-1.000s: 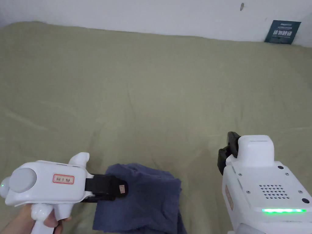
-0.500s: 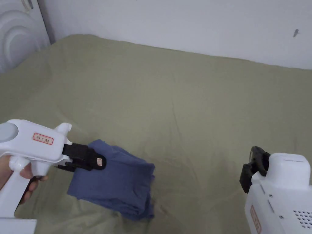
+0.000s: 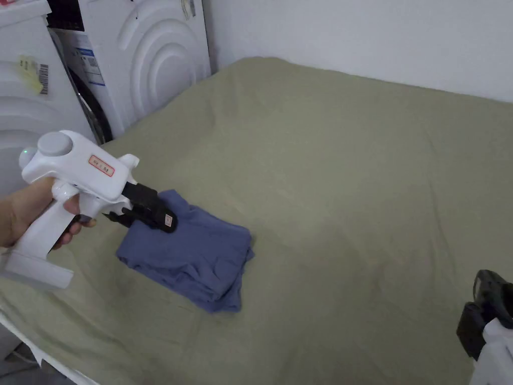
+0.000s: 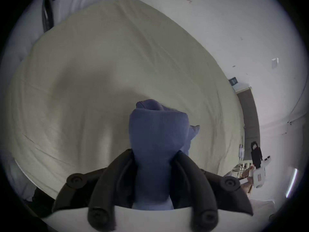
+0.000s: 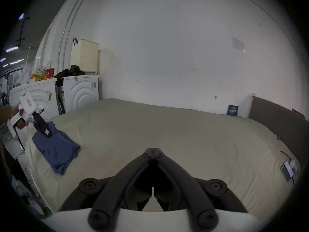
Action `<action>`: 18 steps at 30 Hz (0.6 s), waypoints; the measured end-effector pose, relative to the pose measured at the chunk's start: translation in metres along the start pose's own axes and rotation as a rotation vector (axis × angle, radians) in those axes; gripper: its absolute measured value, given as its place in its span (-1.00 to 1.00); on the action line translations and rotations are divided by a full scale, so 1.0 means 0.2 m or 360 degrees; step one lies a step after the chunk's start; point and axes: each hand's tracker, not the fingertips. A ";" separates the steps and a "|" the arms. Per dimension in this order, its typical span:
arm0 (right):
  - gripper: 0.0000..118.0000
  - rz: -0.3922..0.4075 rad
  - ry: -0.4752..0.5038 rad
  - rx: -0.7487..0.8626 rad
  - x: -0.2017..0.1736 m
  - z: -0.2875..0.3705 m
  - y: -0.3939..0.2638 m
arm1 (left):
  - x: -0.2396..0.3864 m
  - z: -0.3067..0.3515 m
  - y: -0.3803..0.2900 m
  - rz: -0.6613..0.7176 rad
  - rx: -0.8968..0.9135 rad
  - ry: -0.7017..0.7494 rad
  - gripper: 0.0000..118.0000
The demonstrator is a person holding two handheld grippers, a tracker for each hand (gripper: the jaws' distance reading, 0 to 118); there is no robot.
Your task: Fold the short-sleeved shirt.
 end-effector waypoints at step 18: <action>-0.99 -0.0041 0.0116 -0.0104 -0.07 -0.06 -0.05 | 0.12 0.07 0.09 -0.0232 0.0251 0.0437 0.84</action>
